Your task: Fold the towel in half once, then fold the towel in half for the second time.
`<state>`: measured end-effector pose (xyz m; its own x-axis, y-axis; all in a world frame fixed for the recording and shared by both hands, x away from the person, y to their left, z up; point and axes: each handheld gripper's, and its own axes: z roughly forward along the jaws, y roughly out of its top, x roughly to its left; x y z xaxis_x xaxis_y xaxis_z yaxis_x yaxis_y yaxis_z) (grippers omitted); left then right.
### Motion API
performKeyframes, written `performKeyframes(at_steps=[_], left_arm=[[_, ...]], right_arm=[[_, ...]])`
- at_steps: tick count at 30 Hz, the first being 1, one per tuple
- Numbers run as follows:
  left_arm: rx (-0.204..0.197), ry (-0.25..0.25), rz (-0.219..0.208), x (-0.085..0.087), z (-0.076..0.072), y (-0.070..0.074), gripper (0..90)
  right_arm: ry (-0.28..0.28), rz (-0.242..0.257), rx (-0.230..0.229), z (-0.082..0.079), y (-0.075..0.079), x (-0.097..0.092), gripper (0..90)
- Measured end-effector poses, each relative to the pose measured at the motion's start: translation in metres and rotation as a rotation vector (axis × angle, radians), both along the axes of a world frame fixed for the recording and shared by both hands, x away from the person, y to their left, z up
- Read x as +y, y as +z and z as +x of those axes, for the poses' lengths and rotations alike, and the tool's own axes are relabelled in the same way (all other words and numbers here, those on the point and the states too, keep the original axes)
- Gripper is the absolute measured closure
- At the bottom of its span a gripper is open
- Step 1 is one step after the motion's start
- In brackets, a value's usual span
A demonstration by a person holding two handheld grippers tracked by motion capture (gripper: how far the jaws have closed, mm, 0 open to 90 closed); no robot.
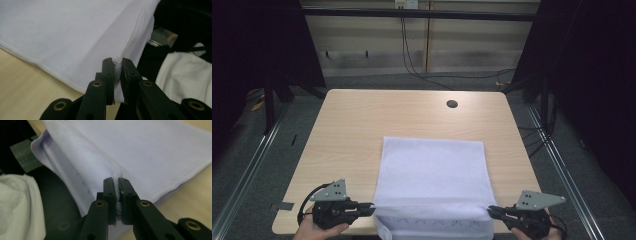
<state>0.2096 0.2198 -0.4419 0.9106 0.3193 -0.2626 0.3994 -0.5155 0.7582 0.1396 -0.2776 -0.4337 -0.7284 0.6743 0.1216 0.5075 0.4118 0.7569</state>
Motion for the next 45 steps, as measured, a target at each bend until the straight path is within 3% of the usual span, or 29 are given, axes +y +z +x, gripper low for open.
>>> performKeyframes(at_steps=[2,4,7,11,13,16,18,21,23,27,28,30,32,34,39,43,45], left_arm=[[0.016,-0.035,0.041,0.0,-0.003,-0.006,78.7],[0.04,-0.041,0.029,0.004,-0.003,-0.009,73.3],[0.065,-0.018,-0.049,0.012,0.006,-0.009,70.2],[0.066,0.064,-0.063,0.008,0.031,-0.013,66.8],[0.066,0.085,-0.05,-0.001,0.048,-0.018,65.0],[0.091,0.1,-0.018,-0.017,0.076,-0.027,63.8],[0.079,0.126,0.0,-0.028,0.095,-0.032,65.3],[0.062,0.15,0.049,-0.042,0.122,-0.038,67.0],[0.083,0.182,0.036,-0.046,0.14,-0.043,68.1],[0.041,0.243,0.064,-0.051,0.159,-0.052,68.2],[0.052,0.247,0.072,-0.051,0.161,-0.055,69.1],[0.036,0.226,0.093,-0.053,0.159,-0.06,70.2],[0.034,0.208,0.117,-0.051,0.154,-0.058,72.2],[0.029,0.205,0.112,-0.047,0.148,-0.058,74.3],[0.043,0.185,0.123,-0.039,0.124,-0.056,76.3],[0.037,0.164,0.131,-0.035,0.104,-0.054,74.9],[0.043,0.149,0.114,-0.033,0.102,-0.052,72.5]], right_arm=[[0.025,-0.021,0.054,-0.003,-0.011,0.001,80.7],[0.054,-0.029,0.114,-0.004,-0.021,0.001,75.1],[0.071,-0.004,0.131,-0.006,-0.026,-0.002,70.2],[0.04,0.045,0.083,0.003,-0.017,-0.007,66.1],[0.028,0.074,0.071,0.015,-0.014,-0.008,63.2],[0.017,0.059,0.06,0.035,-0.013,-0.005,63.7],[0.02,0.059,0.062,0.05,-0.015,0.0,64.9],[0.025,0.004,0.07,0.077,-0.021,0.011,67.3],[0.018,-0.024,0.07,0.097,-0.025,0.017,67.7],[-0.022,-0.058,0.072,0.137,-0.036,0.025,67.9],[-0.031,-0.049,0.066,0.147,-0.04,0.025,67.8],[-0.068,-0.062,0.071,0.163,-0.046,0.025,69.0],[-0.074,-0.072,0.089,0.168,-0.052,0.026,69.5],[-0.062,-0.12,0.107,0.166,-0.058,0.029,69.0],[-0.066,-0.093,0.126,0.154,-0.061,0.029,68.9],[-0.031,-0.114,0.14,0.142,-0.058,0.035,68.8],[-0.013,-0.125,0.156,0.138,-0.055,0.037,67.6]])
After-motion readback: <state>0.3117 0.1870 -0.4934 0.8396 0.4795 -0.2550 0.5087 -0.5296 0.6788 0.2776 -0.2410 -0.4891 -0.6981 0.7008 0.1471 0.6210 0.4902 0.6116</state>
